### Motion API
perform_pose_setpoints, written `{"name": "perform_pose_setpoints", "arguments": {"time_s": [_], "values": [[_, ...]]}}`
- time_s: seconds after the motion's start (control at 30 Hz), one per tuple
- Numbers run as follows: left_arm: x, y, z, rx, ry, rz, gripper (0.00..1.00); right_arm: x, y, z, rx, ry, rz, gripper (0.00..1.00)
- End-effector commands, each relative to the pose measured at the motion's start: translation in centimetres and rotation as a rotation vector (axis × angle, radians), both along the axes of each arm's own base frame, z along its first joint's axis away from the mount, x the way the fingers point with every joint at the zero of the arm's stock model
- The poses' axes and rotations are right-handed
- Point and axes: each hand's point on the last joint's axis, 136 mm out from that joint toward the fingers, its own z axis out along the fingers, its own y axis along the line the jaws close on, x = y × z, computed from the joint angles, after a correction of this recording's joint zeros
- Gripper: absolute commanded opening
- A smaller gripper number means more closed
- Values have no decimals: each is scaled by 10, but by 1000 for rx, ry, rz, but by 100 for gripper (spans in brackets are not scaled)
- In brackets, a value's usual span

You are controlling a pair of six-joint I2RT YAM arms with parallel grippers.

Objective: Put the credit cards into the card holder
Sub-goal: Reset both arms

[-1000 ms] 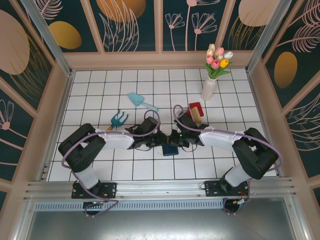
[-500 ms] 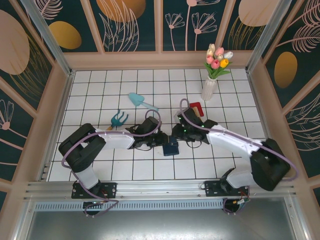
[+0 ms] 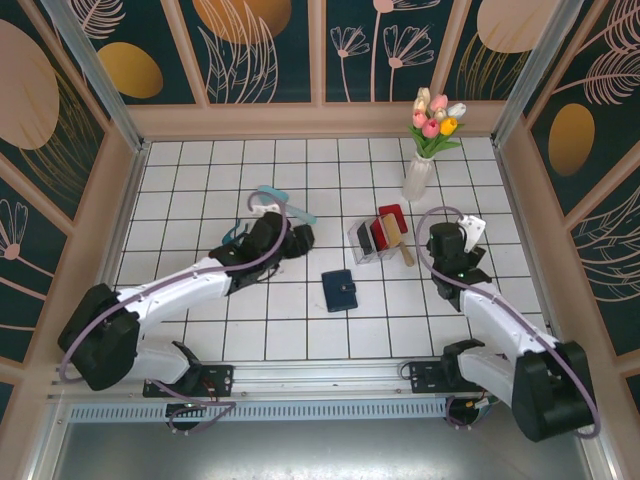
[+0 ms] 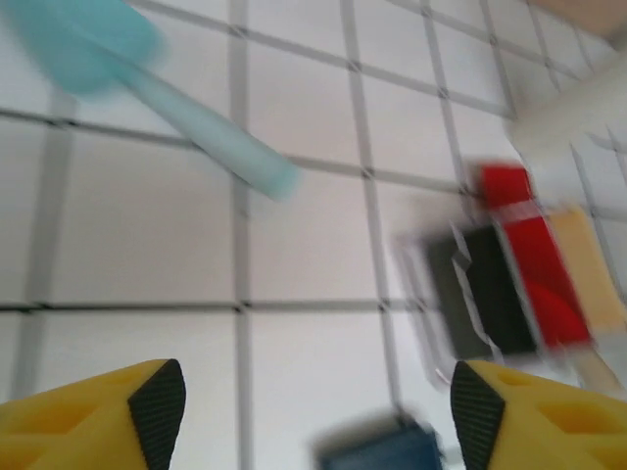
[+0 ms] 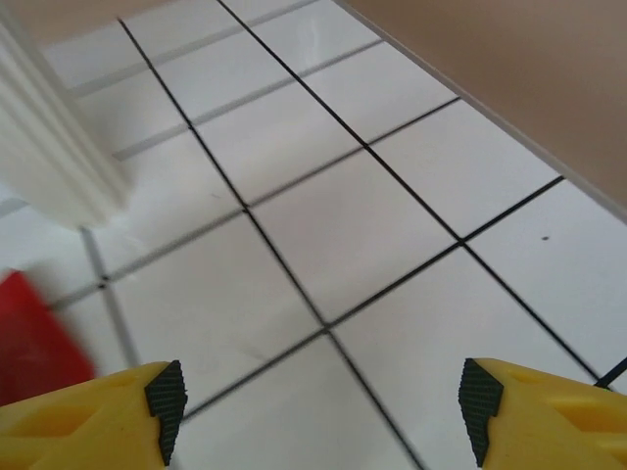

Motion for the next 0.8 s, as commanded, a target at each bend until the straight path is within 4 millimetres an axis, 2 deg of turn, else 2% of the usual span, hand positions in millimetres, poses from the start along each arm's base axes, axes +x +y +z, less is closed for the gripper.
{"name": "perform_pose_setpoints", "arguments": {"time_s": [0.0, 0.1, 0.17, 0.27, 0.37, 0.47, 0.7, 0.77], "values": [[12, 83, -1, 269, -79, 238, 85, 33, 1, 20, -125, -133, 121, 78], [18, 141, 12, 401, -145, 417, 98, 47, 3, 4, -107, -156, 202, 78], [23, 179, 16, 443, -156, 529, 98, 56, 5, -2, -102, -183, 258, 79], [25, 220, 15, 498, -162, 640, 99, 72, 6, 6, -134, -223, 296, 80], [24, 246, 13, 574, -201, 699, 99, 83, 11, 15, -79, -311, 347, 81], [23, 258, 22, 611, -262, 722, 98, 89, 13, 8, -45, -325, 377, 81], [22, 265, 25, 598, -501, 662, 99, 69, 10, 9, -27, -421, 402, 84], [26, 262, 22, 596, -528, 625, 99, 70, 10, 8, -22, -414, 399, 86]]}}
